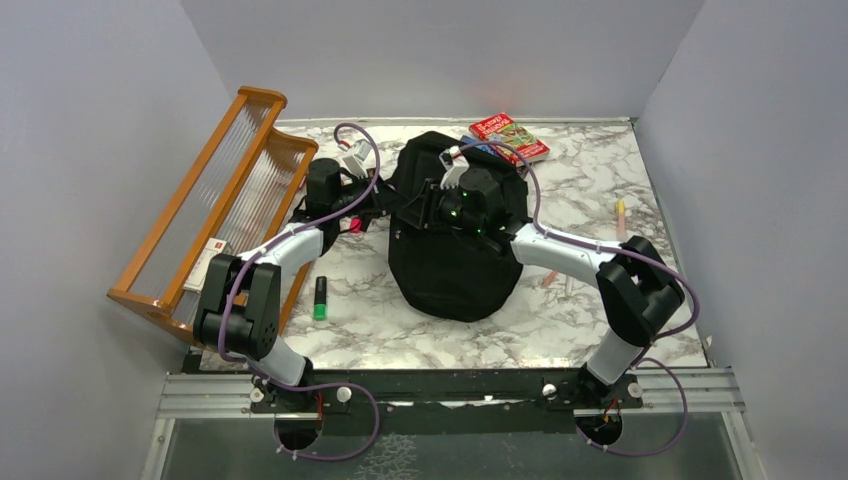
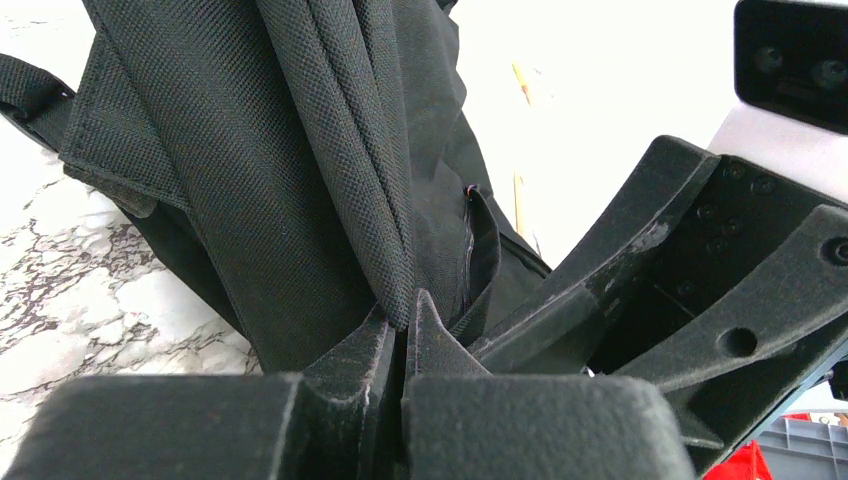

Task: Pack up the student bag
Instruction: Unzip the student bag at the center of the board.

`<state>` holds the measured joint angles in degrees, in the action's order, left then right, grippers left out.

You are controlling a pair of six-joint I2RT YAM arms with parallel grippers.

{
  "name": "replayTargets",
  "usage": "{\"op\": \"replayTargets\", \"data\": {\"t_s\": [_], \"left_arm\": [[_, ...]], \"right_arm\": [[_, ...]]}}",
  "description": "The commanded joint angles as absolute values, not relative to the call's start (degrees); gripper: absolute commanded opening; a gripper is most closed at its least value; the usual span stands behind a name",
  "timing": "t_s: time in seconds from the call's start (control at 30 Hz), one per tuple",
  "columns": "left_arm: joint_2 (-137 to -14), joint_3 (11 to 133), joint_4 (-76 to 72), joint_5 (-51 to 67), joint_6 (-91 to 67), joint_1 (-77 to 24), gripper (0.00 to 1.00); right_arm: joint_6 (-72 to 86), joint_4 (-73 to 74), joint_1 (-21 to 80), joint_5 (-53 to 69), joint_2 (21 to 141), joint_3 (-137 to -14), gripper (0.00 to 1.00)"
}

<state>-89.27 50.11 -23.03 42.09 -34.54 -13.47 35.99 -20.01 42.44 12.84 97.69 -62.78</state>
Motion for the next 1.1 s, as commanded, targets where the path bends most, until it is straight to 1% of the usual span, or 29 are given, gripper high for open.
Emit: {"op": "replayTargets", "data": {"t_s": [0.0, 0.13, 0.23, 0.5, 0.87, 0.93, 1.07], "left_arm": [[-89.1, 50.6, -26.0, 44.4, -34.7, -13.4, 0.0], [-89.2, 50.7, -26.0, 44.4, -34.6, -13.4, 0.0], [-89.3, 50.7, -26.0, 44.4, -34.7, -13.4, 0.0], [-89.5, 50.7, -26.0, 44.5, -34.8, -13.4, 0.0], [-89.6, 50.8, -26.0, 44.6, -34.8, -13.4, 0.0], [-89.7, 50.8, -26.0, 44.7, -34.9, -13.4, 0.0], [-89.7, 50.8, -26.0, 44.8, -34.9, -13.4, 0.0]], "right_arm": [[35.4, -20.0, 42.7, 11.0, 95.3, -62.6, 0.36], [35.2, -20.3, 42.7, 11.2, 95.2, -62.8, 0.4], [35.2, -20.3, 42.7, 11.2, 95.3, -62.8, 0.4], [35.6, -21.2, 42.7, 12.9, 96.1, -62.9, 0.28], [36.8, -21.5, 42.7, 14.9, 99.2, -64.5, 0.27], [36.8, -21.5, 42.7, 15.1, 99.6, -64.9, 0.26], [36.9, -21.7, 42.7, 15.3, 100.1, -65.2, 0.19]]}}
